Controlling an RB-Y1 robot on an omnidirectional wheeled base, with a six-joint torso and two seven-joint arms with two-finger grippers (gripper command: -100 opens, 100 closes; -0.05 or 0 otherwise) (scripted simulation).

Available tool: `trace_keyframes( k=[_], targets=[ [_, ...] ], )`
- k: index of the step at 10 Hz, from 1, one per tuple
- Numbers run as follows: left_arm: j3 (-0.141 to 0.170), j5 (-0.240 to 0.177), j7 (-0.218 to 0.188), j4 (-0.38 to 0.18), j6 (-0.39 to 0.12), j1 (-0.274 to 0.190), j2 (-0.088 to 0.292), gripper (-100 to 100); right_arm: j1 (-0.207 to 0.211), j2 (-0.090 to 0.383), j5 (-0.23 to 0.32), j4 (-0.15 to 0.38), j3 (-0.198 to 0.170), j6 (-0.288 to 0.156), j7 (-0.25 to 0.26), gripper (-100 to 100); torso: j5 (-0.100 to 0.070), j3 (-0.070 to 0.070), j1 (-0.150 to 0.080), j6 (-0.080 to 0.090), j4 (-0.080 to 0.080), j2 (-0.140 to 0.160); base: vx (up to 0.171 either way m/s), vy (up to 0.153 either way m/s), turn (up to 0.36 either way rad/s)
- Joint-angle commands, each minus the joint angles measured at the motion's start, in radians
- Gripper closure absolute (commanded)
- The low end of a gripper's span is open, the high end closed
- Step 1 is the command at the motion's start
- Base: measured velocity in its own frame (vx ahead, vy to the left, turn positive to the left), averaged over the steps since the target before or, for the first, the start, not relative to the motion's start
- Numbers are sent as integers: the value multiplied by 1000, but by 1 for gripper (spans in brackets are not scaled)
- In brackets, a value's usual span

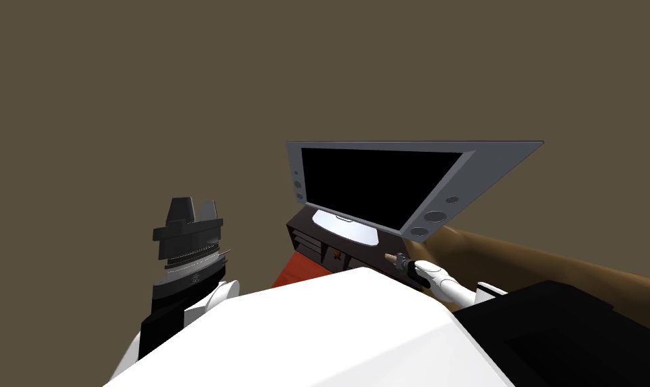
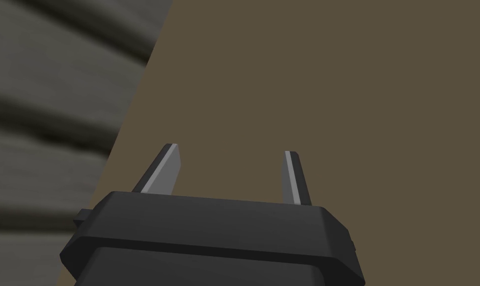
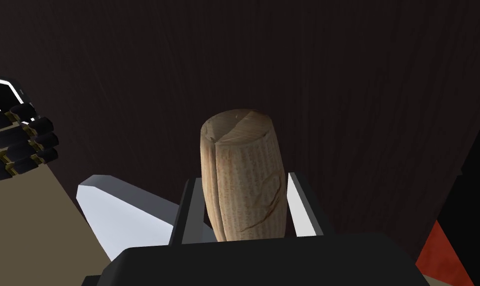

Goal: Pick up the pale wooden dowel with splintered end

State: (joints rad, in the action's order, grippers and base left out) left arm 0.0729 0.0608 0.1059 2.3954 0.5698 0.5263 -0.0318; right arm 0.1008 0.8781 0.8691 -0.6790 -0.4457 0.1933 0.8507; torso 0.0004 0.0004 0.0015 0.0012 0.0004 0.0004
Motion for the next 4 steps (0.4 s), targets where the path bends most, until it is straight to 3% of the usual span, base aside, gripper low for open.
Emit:
trace_keyframes(
  k=[1, 2, 3, 4],
  targets=[
    [0, 0, 0, 0, 0, 0, 0, 0, 6, 33, -4, -12, -3, 21, -12, 100, 0, 0, 0, 0, 0, 0, -8, 66, -56],
    [0, 0, 0, 0, 0, 0, 0, 0, 8, 52, -6, -16, -2, 36, -17, 100, 1, 0, 4, 1, 0, 1, -27, 136, -77],
    [0, 0, 0, 0, 0, 0, 0, 0, 9, 39, -4, -16, -2, 20, -11, 100, 2, 1, 8, 1, 0, 2, -16, 67, -26],
    [0, 0, 0, 0, 0, 0, 0, 0, 9, 41, -4, -16, -2, 23, -13, 0, 1, 1, 6, 0, 0, 2, -3, 12, -1]
  ],
)
